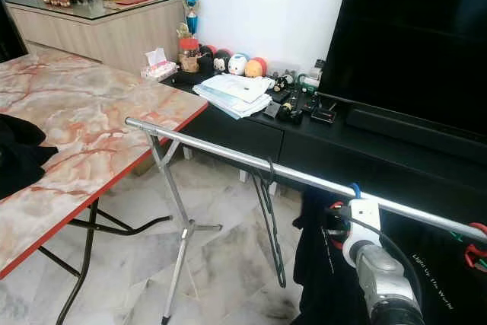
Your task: Hang hanger
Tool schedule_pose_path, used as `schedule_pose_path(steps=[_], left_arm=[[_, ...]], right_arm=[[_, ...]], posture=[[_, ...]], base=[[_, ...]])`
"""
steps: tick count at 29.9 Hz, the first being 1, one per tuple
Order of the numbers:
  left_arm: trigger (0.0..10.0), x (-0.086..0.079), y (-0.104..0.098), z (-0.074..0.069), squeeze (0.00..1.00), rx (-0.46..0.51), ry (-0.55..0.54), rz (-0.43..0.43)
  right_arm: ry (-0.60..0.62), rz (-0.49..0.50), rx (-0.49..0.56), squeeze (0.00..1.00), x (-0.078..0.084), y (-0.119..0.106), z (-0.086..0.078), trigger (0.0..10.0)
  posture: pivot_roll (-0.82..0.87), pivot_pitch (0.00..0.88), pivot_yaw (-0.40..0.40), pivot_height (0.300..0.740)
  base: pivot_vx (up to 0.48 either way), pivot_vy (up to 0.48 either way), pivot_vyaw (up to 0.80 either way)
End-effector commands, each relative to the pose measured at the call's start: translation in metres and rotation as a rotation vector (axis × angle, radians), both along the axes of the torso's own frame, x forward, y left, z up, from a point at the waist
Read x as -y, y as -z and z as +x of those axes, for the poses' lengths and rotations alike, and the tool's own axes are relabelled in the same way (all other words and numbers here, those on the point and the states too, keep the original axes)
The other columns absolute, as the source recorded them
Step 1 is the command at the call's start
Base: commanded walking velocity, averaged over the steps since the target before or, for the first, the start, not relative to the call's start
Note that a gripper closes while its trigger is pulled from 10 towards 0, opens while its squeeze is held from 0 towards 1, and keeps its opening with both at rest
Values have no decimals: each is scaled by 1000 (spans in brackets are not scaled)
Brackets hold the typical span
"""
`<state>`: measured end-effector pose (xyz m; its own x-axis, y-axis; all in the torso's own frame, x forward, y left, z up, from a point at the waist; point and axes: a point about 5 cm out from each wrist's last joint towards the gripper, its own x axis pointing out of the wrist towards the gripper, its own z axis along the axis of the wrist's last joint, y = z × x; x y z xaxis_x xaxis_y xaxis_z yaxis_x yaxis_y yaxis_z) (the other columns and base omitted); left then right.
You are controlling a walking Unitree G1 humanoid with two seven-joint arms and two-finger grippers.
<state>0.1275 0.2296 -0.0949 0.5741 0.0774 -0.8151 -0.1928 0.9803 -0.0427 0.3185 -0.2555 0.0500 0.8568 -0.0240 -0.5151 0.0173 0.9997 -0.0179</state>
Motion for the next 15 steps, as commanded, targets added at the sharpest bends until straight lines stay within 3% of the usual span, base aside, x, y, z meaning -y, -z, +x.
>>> schedule_pose_path(steps=[1,10,15], left_arm=[[10000,2,2,-3,0,-17,-6,-12],[10000,2,2,-3,0,-18,-1,-11],[10000,2,2,-5,0,-21,-4,-10]], right_arm=[[-20,9,-50,0,-8,10,-5,0],[-10,21,-3,0,-17,10,-3,0],[88,41,155,0,-24,4,-5,0]], posture=[[115,0,-38,740],[111,0,-37,740],[110,0,-39,740]], base=[[0,0,0],[0,0,0],[0,0,0]])
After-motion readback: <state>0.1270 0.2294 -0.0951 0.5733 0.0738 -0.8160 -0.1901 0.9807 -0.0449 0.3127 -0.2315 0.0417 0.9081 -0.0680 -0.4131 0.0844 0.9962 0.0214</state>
